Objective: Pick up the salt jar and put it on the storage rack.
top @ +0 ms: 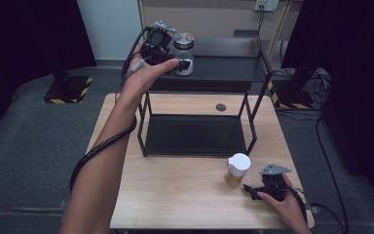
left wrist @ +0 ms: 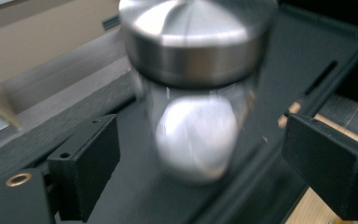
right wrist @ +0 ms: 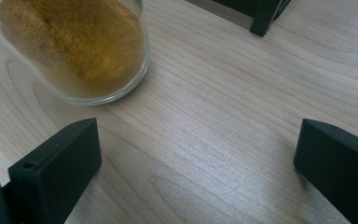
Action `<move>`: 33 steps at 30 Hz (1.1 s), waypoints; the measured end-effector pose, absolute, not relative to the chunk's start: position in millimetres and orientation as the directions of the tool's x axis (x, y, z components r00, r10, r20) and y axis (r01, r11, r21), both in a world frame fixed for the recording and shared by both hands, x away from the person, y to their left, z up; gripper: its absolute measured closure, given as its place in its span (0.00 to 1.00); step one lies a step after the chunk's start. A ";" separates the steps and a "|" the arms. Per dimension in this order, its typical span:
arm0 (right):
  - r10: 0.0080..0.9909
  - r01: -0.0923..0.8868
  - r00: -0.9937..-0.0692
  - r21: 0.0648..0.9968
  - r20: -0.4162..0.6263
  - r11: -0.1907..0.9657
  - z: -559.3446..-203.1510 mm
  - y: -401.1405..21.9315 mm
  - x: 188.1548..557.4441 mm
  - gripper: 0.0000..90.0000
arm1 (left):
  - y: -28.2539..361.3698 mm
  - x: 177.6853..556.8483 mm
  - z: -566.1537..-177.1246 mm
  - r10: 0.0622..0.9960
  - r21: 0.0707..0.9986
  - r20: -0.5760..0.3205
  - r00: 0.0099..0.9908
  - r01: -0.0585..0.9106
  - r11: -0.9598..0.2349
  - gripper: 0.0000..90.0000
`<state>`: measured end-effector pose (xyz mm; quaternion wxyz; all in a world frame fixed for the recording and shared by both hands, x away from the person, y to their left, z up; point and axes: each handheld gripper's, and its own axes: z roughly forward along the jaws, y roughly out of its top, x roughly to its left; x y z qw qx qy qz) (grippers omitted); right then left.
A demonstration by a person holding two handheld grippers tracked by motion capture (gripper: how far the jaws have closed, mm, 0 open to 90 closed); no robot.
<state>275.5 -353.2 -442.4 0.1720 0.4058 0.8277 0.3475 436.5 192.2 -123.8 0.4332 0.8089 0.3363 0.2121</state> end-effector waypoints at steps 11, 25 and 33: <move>0.792 0.552 -0.611 0.715 -0.003 0.428 -442.5 -353.0 275.3 0.02 | 203.7 409.2 -125.8 0.561 0.840 0.103 0.822 0.231 -0.492 0.11; 0.791 0.552 -0.612 0.715 -0.002 0.429 -442.4 -353.4 275.5 0.02 | 205.2 425.4 -172.5 0.333 0.861 0.119 0.935 0.070 -0.503 0.04; 0.790 0.551 -0.613 0.716 -0.003 0.429 -442.5 -353.5 275.5 0.02 | 204.8 417.9 -202.3 0.310 0.858 0.123 0.943 0.055 -0.510 0.04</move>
